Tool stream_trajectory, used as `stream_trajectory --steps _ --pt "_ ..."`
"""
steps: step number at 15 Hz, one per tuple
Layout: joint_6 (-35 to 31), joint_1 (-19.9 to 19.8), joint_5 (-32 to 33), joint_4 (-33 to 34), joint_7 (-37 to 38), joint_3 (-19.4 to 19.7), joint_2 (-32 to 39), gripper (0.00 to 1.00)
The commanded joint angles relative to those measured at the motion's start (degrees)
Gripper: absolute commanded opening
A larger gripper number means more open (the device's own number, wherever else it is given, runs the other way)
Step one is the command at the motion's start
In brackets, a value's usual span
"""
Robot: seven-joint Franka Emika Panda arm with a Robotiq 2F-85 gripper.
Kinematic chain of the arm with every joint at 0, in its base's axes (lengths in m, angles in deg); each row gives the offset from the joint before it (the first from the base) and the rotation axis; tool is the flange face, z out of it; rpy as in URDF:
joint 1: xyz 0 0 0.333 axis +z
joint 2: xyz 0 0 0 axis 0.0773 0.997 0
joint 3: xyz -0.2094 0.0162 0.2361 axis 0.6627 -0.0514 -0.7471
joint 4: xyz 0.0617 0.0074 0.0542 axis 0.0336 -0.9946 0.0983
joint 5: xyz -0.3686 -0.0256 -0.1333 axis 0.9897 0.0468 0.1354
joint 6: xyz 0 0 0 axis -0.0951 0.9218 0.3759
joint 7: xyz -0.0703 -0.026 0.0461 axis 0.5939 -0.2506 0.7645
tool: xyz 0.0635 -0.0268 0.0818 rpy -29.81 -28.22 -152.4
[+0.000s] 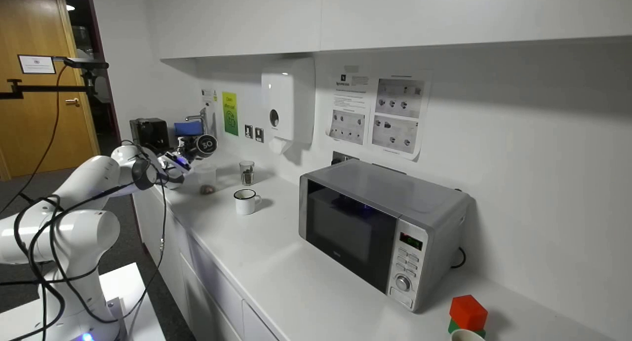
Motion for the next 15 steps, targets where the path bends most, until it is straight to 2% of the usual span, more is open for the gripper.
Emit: stream_trajectory --steps 1,8,15 --pt "0.3 -0.7 0.7 4.9 -2.4 -0.9 0.6 0.02" --pt "-1.1 -1.2 -2.6 11.4 -1.3 -3.7 1.0 0.02" --pt "-3.3 -2.0 -10.4 18.5 0.6 -4.7 1.8 0.02"
